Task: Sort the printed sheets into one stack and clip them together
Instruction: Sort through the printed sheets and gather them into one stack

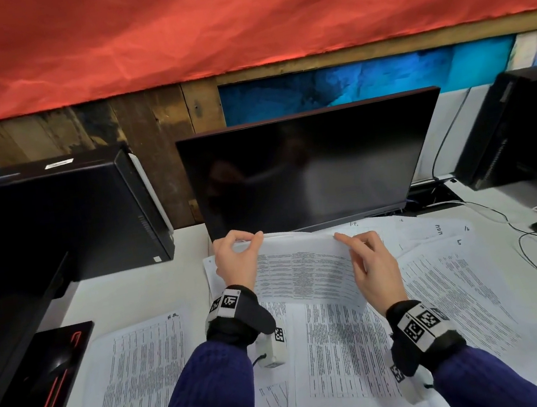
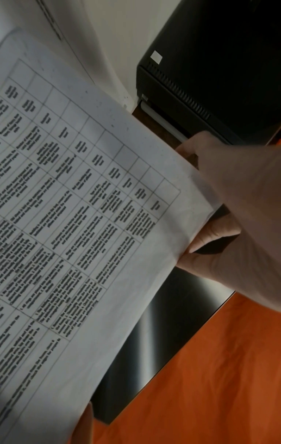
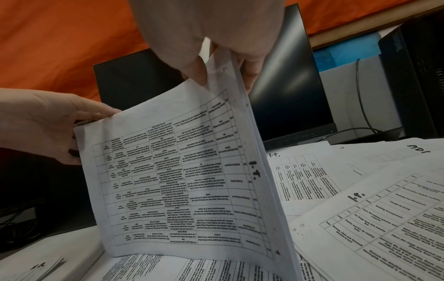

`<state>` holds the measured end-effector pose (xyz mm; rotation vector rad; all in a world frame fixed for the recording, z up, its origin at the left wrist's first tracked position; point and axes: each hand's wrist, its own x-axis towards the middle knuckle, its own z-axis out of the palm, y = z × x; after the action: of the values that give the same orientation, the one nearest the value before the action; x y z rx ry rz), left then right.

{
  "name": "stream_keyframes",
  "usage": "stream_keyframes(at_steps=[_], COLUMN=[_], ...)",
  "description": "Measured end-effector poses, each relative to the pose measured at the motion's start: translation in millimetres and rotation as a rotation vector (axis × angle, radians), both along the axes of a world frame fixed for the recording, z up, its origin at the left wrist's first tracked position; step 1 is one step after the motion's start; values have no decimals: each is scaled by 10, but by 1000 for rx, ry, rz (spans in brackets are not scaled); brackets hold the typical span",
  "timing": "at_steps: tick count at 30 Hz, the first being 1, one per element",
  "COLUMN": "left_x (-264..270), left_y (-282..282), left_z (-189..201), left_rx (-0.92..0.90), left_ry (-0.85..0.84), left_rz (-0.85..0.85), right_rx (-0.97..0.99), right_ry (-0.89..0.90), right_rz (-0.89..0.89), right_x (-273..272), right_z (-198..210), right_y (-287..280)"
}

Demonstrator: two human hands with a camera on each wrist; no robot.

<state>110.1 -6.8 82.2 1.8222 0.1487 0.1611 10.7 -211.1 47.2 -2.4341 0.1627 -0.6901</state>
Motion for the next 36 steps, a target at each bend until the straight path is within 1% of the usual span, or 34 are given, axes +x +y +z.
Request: stream_keyframes(at_steps=[5, 7, 8, 9, 11, 12, 13, 14, 15, 16, 17, 19, 21, 23, 25, 26, 27, 28, 30, 31, 32, 34, 36], left_x=[4, 27, 44, 54, 47, 23, -9, -45, -83, -128, -178, -250, -283, -296, -283, -261, -231, -194, -132, -138, -152, -228, -359], left_y=[10, 14, 12, 10, -20, -52, -96, -163, -248, -354, -457, -604, -659, -605, -468, -372, -270, -156, 66, 147, 196, 231, 215], left_z=[-14, -21, -39, -59, -86, -70, -45, -26, -11, 11, 27, 37, 36, 101, 217, 286, 349, 390, 387, 363, 296, 101, -107], left_rx=[-8, 47, 164, 371, 869, 1042, 1153, 1215, 1251, 1280, 1310, 1359, 1362, 1310, 1215, 1129, 997, 826, 434, 274, 152, 22, -44], left_ry=[-54, -126, -178, -228, -334, -406, -480, -544, -566, -554, -521, -441, -428, -429, -435, -417, -366, -296, -173, -139, -108, -53, -23], left_rz=[15, 19, 11, -8, -77, -141, -225, -326, -445, -555, -627, -662, -645, -644, -594, -561, -532, -511, -505, -505, -495, -396, -246], right_rx=[22, 44, 62, 80, 109, 113, 112, 110, 110, 112, 115, 122, 166, 277, 439, 541, 660, 797, 1078, 1163, 1209, 1253, 1296], right_ry=[-10, 5, 13, 20, 28, 30, 32, 34, 37, 39, 43, 45, 44, 21, 22, 54, 102, 158, 279, 345, 380, 359, 299], right_rz=[2, -3, -7, -16, -44, -52, -54, -54, -54, -56, -54, -50, -50, -91, -229, -302, -338, -317, -121, -6, 100, 230, 236], right_x=[7, 6, 8, 16, 49, 64, 79, 88, 93, 94, 92, 77, 45, -15, -103, -136, -171, -183, -161, -129, -93, -21, 16], right_z=[9, 24, 30, 33, 40, 45, 46, 47, 51, 57, 60, 69, 59, -2, -105, -168, -200, -242, -210, -152, -72, 111, 226], right_y=[-5, 3, 6, 7, -1, -4, -9, -12, -13, -12, -14, -26, -58, -85, -122, -149, -168, -200, -219, -206, -179, -56, 85])
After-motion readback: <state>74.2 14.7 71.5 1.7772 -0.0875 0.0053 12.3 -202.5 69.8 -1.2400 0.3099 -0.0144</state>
